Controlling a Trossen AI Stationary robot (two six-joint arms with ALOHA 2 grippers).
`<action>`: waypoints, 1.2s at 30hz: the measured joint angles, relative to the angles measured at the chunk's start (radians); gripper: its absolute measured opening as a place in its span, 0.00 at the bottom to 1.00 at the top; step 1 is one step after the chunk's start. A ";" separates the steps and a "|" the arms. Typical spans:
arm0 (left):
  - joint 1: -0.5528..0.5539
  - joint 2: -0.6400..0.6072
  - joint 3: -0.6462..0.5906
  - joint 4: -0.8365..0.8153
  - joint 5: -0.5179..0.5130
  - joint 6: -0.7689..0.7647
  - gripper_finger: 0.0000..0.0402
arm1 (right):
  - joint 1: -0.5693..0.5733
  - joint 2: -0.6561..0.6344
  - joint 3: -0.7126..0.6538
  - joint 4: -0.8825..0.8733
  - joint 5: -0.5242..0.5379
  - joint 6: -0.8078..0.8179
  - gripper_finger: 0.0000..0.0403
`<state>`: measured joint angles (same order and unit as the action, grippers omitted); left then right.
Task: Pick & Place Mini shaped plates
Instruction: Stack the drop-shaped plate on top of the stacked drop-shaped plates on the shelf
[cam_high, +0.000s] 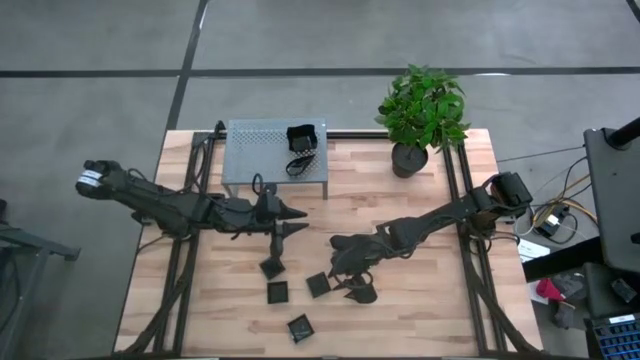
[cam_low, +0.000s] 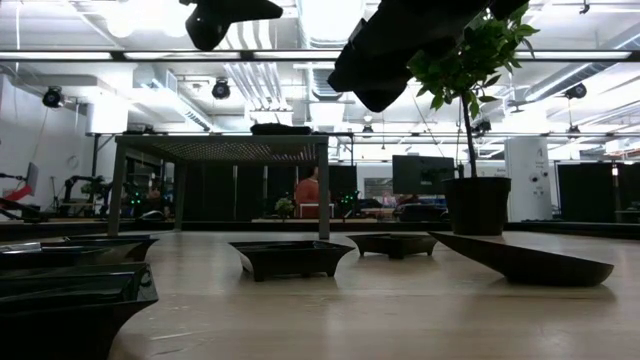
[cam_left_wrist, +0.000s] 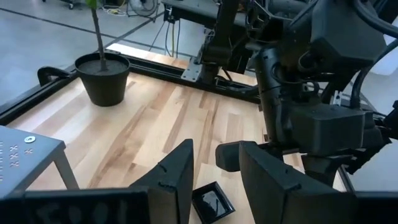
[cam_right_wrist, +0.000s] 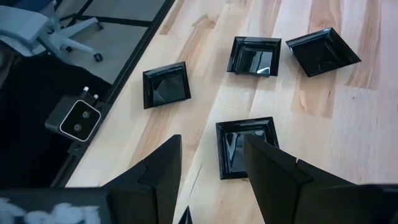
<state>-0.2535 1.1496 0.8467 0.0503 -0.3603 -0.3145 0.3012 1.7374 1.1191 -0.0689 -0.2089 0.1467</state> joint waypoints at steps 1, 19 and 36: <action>0.000 0.000 0.000 0.003 0.000 0.001 0.30 | 0.000 0.000 0.000 0.000 0.000 0.000 0.41; -0.092 0.046 -0.001 0.010 0.000 -0.005 0.30 | 0.000 0.000 -0.013 -0.003 0.000 0.001 0.41; -0.191 0.261 -0.002 0.017 0.013 -0.127 0.30 | 0.002 -0.001 -0.024 -0.161 0.001 0.131 0.41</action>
<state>-0.4446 1.4110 0.8452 0.0677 -0.3469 -0.4416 0.3035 1.7367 1.0950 -0.2295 -0.2082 0.2774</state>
